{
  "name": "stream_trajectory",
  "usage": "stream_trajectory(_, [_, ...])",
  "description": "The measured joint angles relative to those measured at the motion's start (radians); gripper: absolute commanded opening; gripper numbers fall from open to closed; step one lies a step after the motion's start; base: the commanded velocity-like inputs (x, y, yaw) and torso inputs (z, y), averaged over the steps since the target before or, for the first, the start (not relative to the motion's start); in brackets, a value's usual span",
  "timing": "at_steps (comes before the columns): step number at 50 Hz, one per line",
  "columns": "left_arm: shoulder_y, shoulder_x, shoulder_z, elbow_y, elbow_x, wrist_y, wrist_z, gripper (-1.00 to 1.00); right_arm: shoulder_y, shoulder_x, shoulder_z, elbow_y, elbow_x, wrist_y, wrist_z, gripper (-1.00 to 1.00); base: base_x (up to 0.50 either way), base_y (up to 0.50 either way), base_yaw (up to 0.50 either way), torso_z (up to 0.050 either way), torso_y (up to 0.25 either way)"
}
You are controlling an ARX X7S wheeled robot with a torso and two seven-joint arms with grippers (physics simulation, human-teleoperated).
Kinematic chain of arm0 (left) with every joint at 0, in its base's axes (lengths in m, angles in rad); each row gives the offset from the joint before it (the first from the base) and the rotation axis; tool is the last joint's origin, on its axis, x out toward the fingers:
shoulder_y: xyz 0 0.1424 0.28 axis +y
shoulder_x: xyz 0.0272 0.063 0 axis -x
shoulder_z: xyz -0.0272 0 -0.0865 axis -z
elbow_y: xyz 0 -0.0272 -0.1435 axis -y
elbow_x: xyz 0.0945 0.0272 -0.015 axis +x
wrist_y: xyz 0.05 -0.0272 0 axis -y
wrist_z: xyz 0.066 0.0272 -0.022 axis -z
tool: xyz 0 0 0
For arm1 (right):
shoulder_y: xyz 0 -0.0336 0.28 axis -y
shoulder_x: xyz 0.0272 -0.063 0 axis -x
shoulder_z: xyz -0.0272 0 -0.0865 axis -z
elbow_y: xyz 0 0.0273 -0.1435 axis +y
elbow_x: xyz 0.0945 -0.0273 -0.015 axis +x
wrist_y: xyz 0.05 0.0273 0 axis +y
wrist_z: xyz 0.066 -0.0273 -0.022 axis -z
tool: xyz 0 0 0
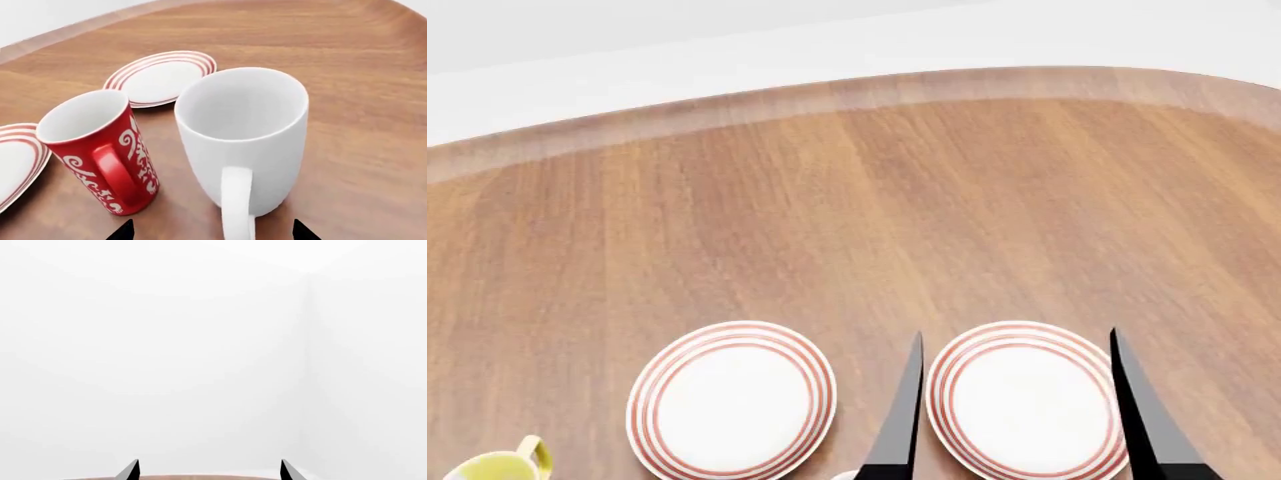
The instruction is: Put the white mug on the left plate.
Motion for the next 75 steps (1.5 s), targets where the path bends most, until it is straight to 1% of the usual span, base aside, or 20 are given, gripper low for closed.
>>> stream_trajectory(54, [-0.082, 0.081, 0.060, -0.205, 0.015, 0.043, -0.011, 1.00, -0.001, -0.005, 0.013, 0.000, 0.011, -0.013, -0.008, 1.00, 0.00, 0.00, 0.00, 0.000, 0.000])
stream_trajectory(55, [-0.083, 0.082, 0.061, -0.206, 0.015, 0.043, -0.011, -1.00, -0.001, -0.005, 0.013, 0.000, 0.012, -0.013, -0.008, 1.00, 0.00, 0.00, 0.00, 0.000, 0.000])
stream_trajectory(75, [-0.096, 0.080, 0.073, -0.217, 0.022, 0.050, -0.020, -1.00, 0.002, -0.004, 0.010, 0.000, 0.012, -0.009, -0.008, 1.00, 0.00, 0.00, 0.00, 0.000, 0.000])
